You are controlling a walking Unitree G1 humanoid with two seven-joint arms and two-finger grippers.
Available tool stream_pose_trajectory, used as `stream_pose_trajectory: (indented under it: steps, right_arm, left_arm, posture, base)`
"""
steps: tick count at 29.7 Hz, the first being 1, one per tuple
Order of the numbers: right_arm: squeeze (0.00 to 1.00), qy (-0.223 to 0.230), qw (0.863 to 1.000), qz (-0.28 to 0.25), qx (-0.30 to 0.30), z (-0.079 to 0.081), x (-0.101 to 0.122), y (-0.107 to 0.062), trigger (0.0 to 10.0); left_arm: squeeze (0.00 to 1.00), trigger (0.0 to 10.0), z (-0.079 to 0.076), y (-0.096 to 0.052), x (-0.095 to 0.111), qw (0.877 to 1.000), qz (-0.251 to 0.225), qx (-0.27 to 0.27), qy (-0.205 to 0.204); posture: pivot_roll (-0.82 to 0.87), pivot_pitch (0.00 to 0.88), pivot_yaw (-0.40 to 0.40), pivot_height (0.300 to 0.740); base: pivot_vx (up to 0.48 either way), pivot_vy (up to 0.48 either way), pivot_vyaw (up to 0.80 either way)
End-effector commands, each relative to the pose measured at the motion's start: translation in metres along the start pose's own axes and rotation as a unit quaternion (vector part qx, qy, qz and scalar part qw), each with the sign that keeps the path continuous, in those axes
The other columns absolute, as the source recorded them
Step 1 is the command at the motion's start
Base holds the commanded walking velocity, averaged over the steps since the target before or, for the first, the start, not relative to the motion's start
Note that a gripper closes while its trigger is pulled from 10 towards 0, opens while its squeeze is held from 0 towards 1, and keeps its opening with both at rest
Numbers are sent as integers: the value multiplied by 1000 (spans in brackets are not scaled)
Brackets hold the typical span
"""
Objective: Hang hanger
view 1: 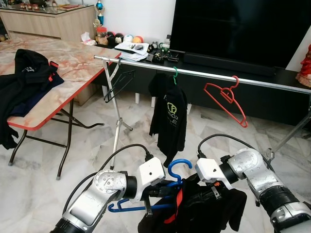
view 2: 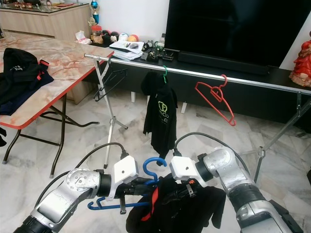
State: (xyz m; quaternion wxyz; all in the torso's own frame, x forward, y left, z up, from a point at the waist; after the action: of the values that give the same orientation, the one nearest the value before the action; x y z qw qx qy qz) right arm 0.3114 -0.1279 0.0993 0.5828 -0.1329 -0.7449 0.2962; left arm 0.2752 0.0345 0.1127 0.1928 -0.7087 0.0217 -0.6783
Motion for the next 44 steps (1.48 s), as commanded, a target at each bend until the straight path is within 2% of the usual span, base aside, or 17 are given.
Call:
stream_pose_trajectory:
  steps: [1, 23, 29, 30, 31, 32, 39, 44]
  right_arm:
    - [0, 10, 1000, -1, 3, 3, -4, 1, 0]
    - [0, 23, 999, 11, 22, 9, -8, 5, 0]
    - [0, 23, 999, 14, 18, 8, -9, 4, 0]
    - [0, 22, 999, 17, 19, 8, -10, 4, 0]
    - [0, 22, 999, 20, 19, 8, -11, 3, 0]
    - [0, 22, 999, 24, 17, 9, -12, 3, 0]
    - [0, 21, 999, 42, 0, 7, -17, 1, 0]
    - [0, 23, 997, 64, -49, -1, -24, -5, 0]
  left_arm:
    - [0, 10000, -1, 1, 24, 999, -31, -3, 36]
    - [0, 10000, 1, 0, 27, 999, -34, 3, 41]
    - [0, 10000, 1, -1, 22, 999, -19, -1, 40]
    - [196, 10000, 1, -2, 22, 999, -19, -2, 38]
    - [196, 10000, 1, -2, 22, 999, -19, -3, 38]
    - [1000, 10000, 1, -4, 22, 999, -19, -4, 38]
    - [1000, 10000, 5, -12, 18, 999, -2, -1, 42]
    - [1000, 10000, 11, -23, 15, 999, 10, 11, 40]
  posture:
    - [152, 0, -102, 740]
    - [158, 0, -104, 740]
    - [158, 0, -104, 740]
    - [158, 0, -104, 740]
    - [158, 0, -104, 740]
    - [155, 0, -103, 740]
    - [156, 0, -103, 740]
    - [156, 0, -105, 740]
  base:
    - [0, 0, 0]
    - [0, 0, 0]
    - [0, 0, 0]
    - [0, 0, 0]
    - [0, 0, 0]
    - [0, 0, 0]
    - [0, 0, 0]
    - [0, 0, 0]
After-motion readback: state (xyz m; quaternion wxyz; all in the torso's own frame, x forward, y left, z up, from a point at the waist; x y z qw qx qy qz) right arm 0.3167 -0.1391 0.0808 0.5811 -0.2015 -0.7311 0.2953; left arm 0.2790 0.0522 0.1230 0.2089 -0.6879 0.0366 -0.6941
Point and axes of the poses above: a point about 5 cm out from each wrist's last joint towards the gripper, its own y axis pointing out of the wrist towards the gripper, its own x axis along the axis of the wrist's last joint, z = x × y, the point moved 4 cm from there along y, pointing out of the wrist towards the gripper, and after that the axes turned 7 degrees about -y, right-handed, at the moved point
